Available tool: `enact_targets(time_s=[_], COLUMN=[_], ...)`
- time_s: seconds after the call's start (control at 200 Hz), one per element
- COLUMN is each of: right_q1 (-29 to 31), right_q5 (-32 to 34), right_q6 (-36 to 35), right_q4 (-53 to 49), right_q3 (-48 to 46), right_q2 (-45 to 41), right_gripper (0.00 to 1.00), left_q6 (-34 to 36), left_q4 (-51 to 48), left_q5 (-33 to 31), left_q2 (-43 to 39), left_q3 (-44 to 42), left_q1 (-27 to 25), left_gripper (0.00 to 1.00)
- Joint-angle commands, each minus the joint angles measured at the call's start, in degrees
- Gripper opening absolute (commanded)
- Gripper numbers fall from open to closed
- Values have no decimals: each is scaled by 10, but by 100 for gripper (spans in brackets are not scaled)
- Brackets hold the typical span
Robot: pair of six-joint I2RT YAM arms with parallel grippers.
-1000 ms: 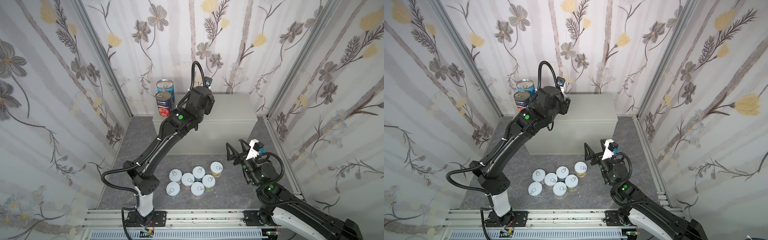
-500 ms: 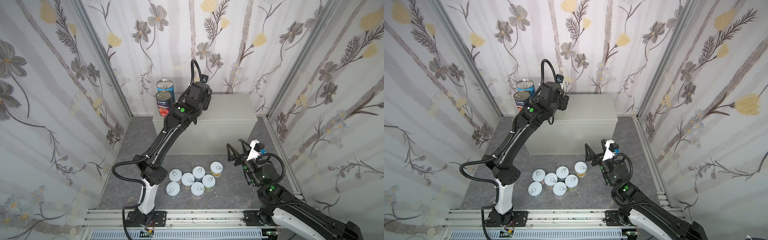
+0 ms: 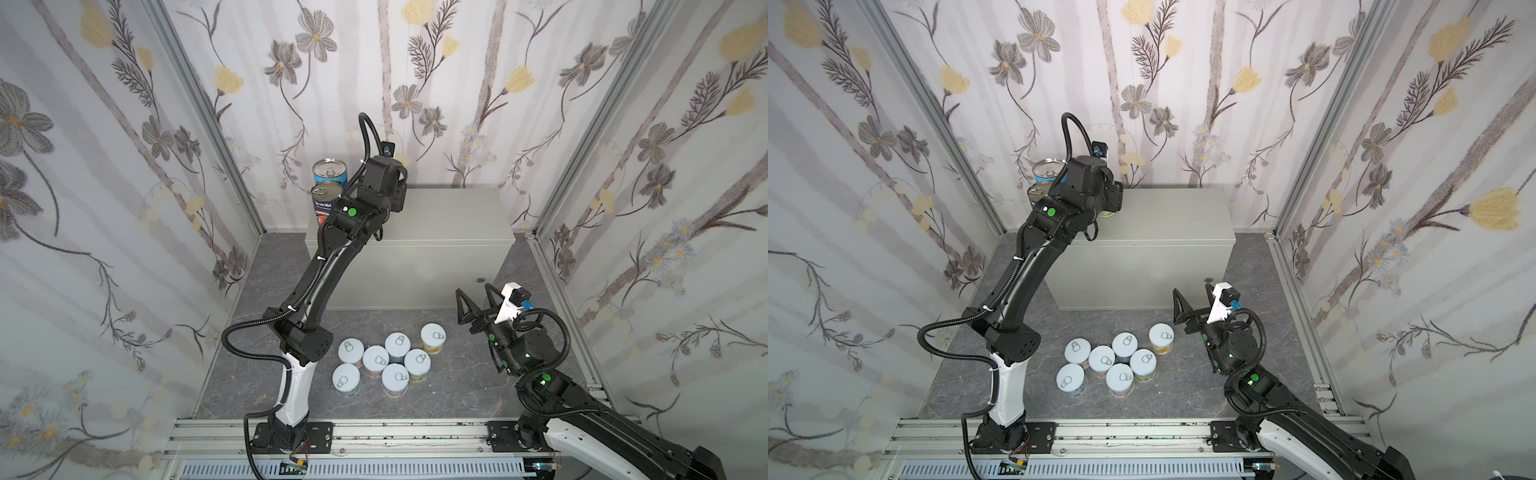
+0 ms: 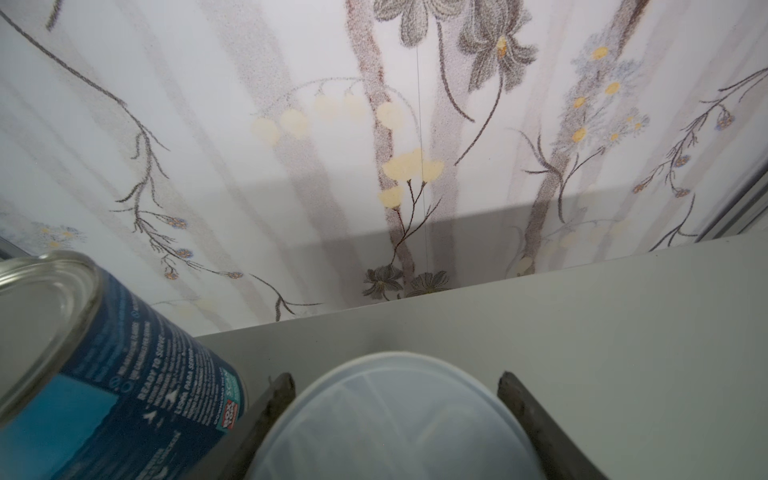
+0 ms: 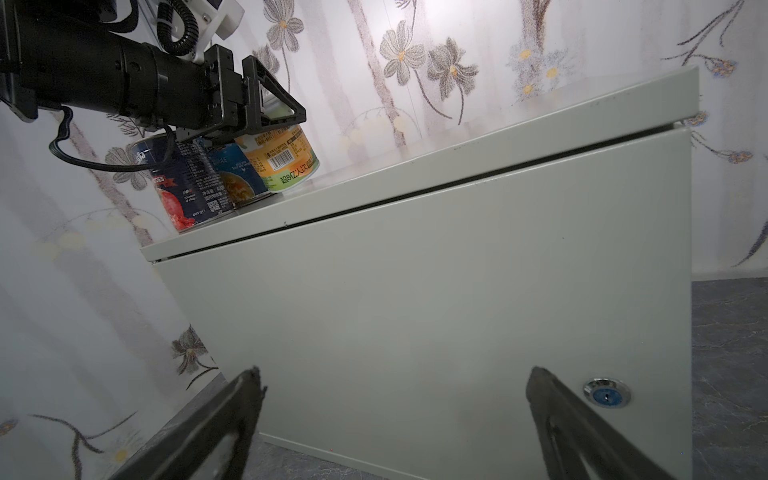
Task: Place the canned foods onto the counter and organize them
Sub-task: 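Lower the can onto the cabinet top next to the blue can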
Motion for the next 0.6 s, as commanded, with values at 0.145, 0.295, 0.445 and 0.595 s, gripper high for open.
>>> enact_targets(time_s=[0.145, 0.295, 0.445, 0.595], right_q1=[1, 1, 1, 0], right_q5=[13, 13, 15, 16], right_q6=[9, 10, 8, 3], right_q4=[-2, -2, -3, -6], right_q3=[2, 3, 5, 12], right_q2=[5, 8, 13, 22], right_gripper=[100, 100, 100, 100], left_q6=[-39, -43, -44, -46], left_q4=[25, 26, 27, 33], left_q5=[10, 13, 4, 10], left_q2=[3, 4, 3, 3], left_q3=[10, 9, 9, 10], left_q1=[11, 16, 16, 21], left_gripper=[2, 8, 20, 33])
